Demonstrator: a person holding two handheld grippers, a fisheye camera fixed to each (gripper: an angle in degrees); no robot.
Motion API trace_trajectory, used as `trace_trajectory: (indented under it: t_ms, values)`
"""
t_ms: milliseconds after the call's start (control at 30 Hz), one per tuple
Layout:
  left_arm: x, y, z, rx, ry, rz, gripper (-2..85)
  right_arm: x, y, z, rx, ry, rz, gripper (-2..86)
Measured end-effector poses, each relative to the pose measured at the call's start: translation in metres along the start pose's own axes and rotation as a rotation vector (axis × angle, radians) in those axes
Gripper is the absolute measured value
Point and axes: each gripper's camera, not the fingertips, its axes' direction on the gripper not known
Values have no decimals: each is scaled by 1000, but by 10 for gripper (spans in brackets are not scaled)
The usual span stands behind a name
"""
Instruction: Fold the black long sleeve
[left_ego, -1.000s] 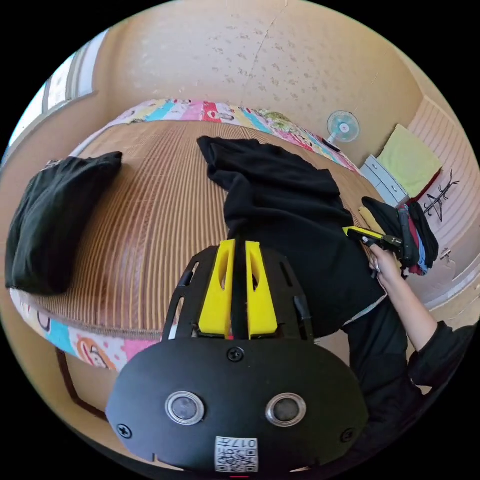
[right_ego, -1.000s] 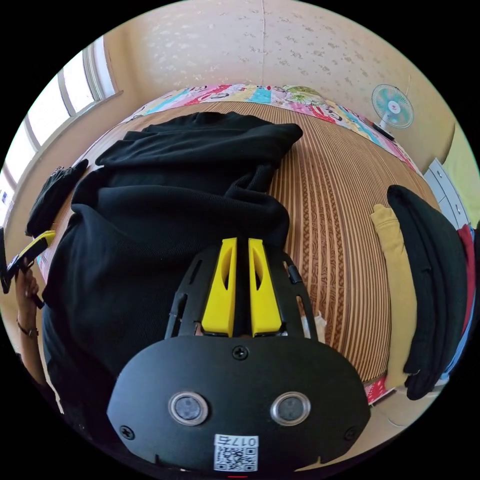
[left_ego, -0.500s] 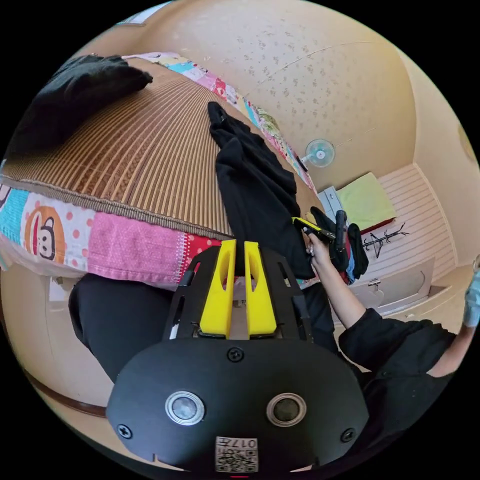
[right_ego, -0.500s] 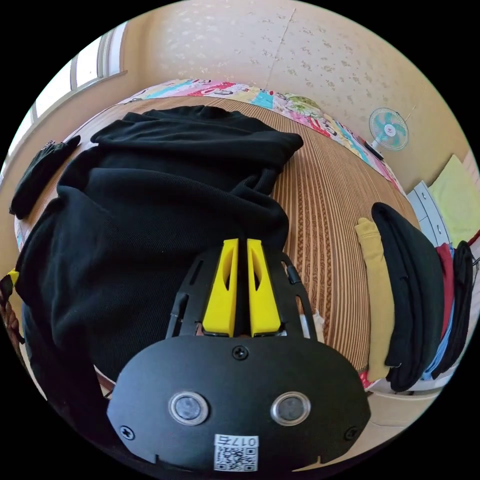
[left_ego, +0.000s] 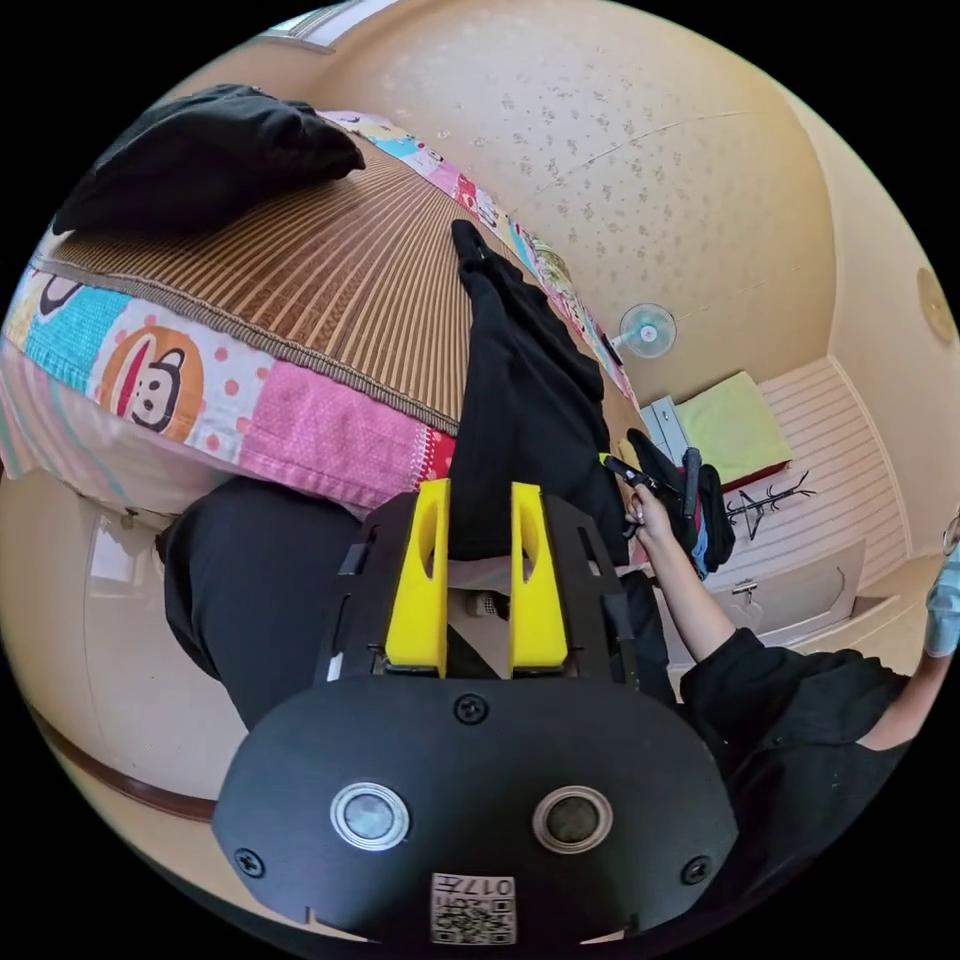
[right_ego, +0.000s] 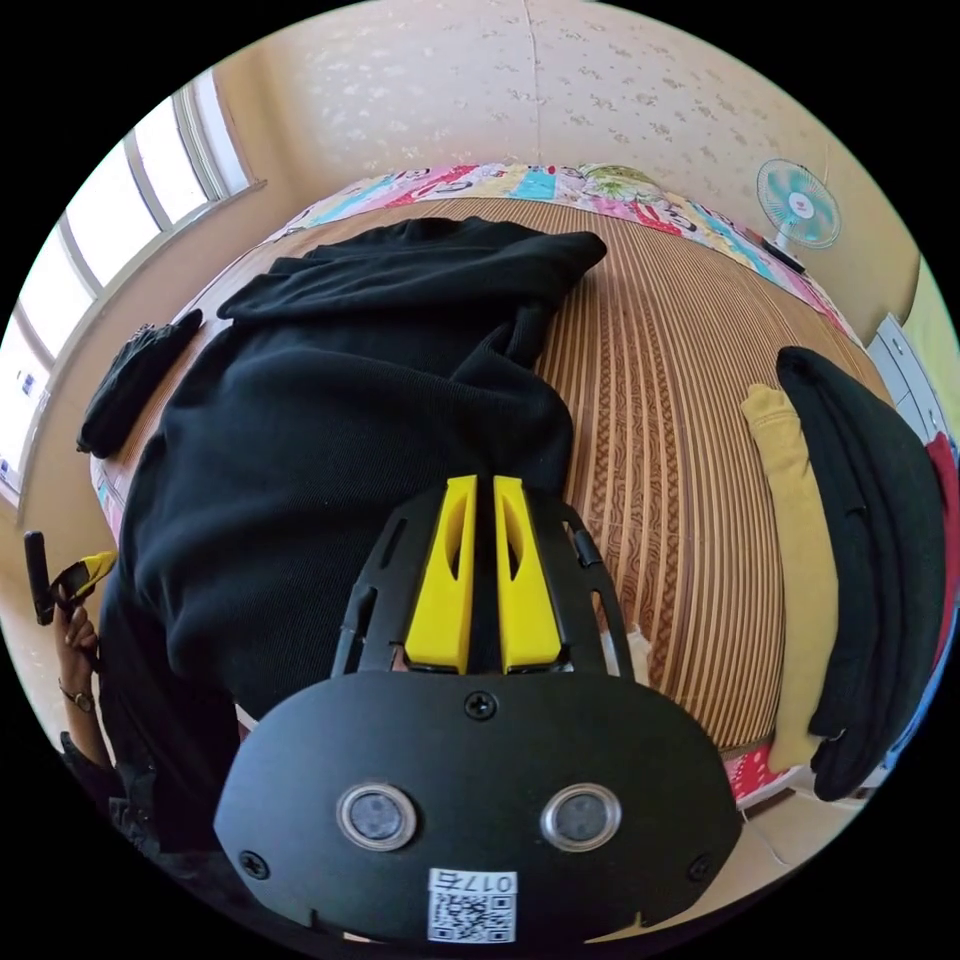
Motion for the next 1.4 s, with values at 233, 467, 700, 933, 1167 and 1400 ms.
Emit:
trace_trajectory:
  t_ms: [233, 467, 700, 933, 1167, 1400]
  values:
    - [27, -19, 32, -278, -220, 93, 75, 67, 53, -66, 78, -208, 65, 53]
    - [42, -20, 11, -306, -185, 157, 42, 152, 140, -65, -107, -421, 161, 95]
    - [4, -16, -23, -202, 130, 5, 41, 184, 185, -21, -218, -476, 211, 81]
    - [27, -14, -71, -25, 406, 128, 20, 249, 221, -87, 125, -921, 205, 34]
    - [47, -10, -139, 227, 504, 237, -7, 296, 269, -181, 437, -1015, 81, 24]
    - [100, -16, 11, -241, -28, 234, 75, 309, 288, -164, 380, -943, 157, 24]
